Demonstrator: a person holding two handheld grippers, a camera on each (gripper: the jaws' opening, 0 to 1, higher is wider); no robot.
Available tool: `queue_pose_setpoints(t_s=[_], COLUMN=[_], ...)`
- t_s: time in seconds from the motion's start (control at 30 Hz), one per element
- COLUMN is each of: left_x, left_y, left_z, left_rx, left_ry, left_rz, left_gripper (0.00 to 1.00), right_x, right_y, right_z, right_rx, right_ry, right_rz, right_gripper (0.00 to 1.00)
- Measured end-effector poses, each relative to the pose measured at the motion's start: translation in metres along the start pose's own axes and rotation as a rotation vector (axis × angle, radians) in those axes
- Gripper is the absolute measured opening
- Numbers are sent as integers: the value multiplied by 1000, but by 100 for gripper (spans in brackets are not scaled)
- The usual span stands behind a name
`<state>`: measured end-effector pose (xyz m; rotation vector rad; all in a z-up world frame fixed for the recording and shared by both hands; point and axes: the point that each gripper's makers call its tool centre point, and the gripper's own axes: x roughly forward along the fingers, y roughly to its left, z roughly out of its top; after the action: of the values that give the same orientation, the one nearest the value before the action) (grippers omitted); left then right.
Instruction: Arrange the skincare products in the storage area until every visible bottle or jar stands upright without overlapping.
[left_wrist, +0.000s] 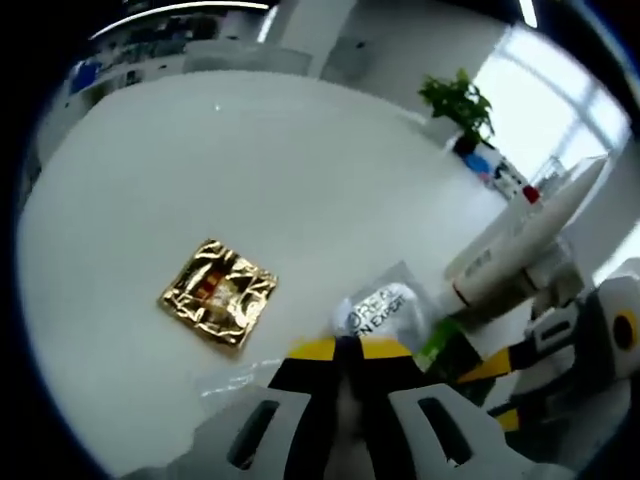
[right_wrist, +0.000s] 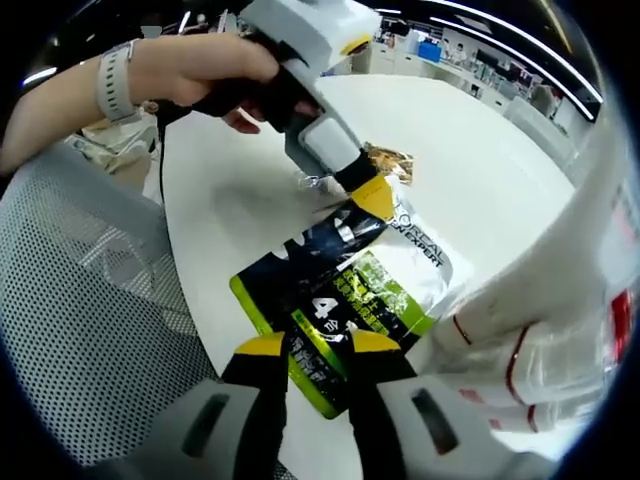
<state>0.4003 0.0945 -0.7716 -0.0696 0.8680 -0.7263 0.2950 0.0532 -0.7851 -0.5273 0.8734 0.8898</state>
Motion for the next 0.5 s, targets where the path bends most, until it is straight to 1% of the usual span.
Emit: queue_pose_setpoints(t_s=[0.07, 0.1, 0.13, 0.17, 0.2, 0.23, 0.27, 0.33, 0.37, 0.4, 0.47, 0.5], left_x=[-4, -6, -9, -11, -14, -15, -17, -18, -18, -17, -13, -11], left_y=[5, 10, 12, 18, 19, 17, 10, 5, 4, 2, 4, 2], left_z=[6, 10, 11, 12, 15, 20, 22, 24, 24, 23, 17, 12], left_rx=[38, 58, 78, 97, 136, 159, 142, 122, 130, 145, 178, 206], left_ry=[-27, -42, -47, -45, -55, -79, -88, -100, -97, -89, -49, -19], left_rz=[37, 66, 78, 112, 124, 114, 84, 62, 62, 59, 62, 49], left_gripper=[4, 3, 2, 1, 1, 1, 2, 7, 8, 7, 9, 11], right_x=[0, 0, 1, 1, 1, 1, 1, 1, 2, 2, 3, 4], right_y=[-1, -1, -1, -1, -1, -1, -1, -2, -2, -3, -5, -5], right_z=[0, 1, 1, 1, 1, 1, 1, 2, 2, 3, 4, 5], right_rx=[-2, -3, -3, -1, -2, -3, -2, -5, -4, -2, -2, -1], right_ry=[-1, -2, -2, -2, -3, -4, -5, -7, -7, -8, -9, -8], right_rz=[1, 4, 4, 5, 5, 6, 7, 6, 6, 4, 4, 5], right_gripper=[23, 23, 23, 23, 23, 23, 23, 23, 23, 23, 23, 23])
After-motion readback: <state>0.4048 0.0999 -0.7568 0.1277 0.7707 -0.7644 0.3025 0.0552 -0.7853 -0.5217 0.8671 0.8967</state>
